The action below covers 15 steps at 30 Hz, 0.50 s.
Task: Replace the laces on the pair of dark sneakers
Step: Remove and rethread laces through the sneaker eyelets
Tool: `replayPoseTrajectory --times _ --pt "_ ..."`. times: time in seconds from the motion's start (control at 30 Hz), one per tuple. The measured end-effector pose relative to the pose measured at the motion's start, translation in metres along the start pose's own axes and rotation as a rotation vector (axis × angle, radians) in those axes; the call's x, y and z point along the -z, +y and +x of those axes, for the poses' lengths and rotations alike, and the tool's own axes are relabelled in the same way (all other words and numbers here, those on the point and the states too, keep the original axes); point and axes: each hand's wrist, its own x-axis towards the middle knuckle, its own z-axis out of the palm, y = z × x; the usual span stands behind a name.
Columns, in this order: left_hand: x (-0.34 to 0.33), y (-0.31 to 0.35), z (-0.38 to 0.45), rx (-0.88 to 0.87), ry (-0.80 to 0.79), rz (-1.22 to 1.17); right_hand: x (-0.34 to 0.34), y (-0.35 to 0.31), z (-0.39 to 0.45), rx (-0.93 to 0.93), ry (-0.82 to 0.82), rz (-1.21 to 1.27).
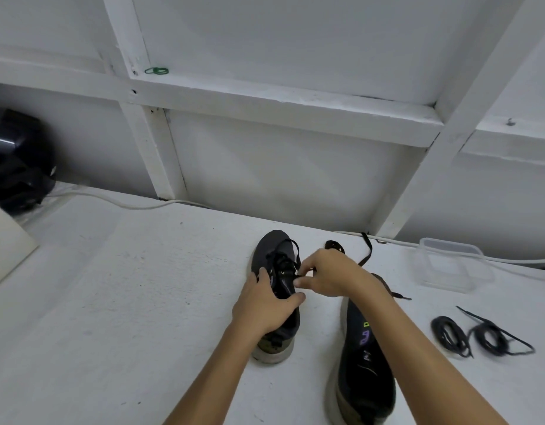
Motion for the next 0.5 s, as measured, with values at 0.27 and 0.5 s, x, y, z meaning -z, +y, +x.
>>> replayPoseTrajectory --times 0.27,0.5 --pt "0.004 -0.008 0.001 -0.032 -0.014 -0.148 0.02 -0.014 -0.01 0.283 0.084 1.14" --pt "0.003 -0.006 0.0 -0.028 -0.033 -0.122 -0.008 0.004 0.005 -0.167 0.28 0.374"
